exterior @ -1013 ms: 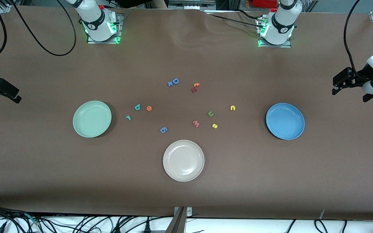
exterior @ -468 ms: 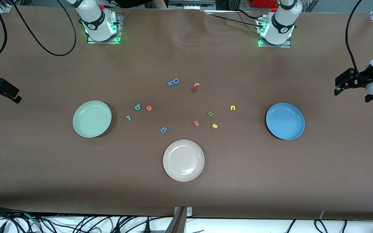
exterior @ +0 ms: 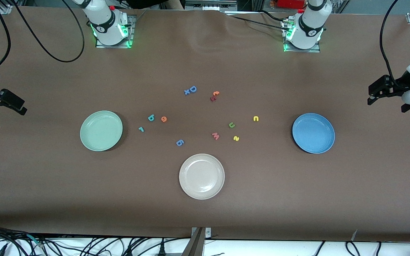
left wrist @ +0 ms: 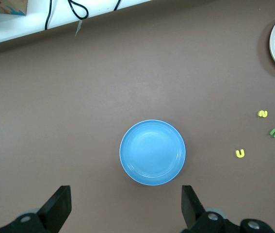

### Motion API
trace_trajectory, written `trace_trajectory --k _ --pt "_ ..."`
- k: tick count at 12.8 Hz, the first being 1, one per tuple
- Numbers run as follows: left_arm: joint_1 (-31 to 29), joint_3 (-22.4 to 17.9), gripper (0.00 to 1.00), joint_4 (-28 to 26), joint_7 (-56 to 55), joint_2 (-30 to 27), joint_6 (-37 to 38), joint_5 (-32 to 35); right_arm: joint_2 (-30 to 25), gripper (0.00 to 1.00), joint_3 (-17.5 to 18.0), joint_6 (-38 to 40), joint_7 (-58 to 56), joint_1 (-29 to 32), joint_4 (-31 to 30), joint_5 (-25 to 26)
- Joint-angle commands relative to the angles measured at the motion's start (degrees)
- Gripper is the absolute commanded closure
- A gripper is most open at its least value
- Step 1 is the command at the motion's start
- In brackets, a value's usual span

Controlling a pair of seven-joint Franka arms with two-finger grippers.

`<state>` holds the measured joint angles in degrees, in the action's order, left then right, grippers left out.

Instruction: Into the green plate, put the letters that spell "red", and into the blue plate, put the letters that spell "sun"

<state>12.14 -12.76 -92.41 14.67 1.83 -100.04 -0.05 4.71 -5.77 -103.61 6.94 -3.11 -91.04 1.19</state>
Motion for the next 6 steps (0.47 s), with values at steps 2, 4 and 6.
trace_trajectory --k 2,4,6 --pt "-0.4 0.0 0.0 2.0 1.3 0.8 1.9 -0.7 0.0 0.0 0.1 1.0 1.1 -0.4 0.5 0.9" --pt "-0.4 0.0 0.0 2.0 1.4 0.8 1.9 -0.7 0.0 0.0 0.1 1.0 1.1 -0.6 0.3 0.9" --pt "-0.5 0.0 0.0 2.0 1.5 0.8 2.0 -0.7 0.0 0.0 0.1 1.0 1.1 -0.6 0.3 1.0"
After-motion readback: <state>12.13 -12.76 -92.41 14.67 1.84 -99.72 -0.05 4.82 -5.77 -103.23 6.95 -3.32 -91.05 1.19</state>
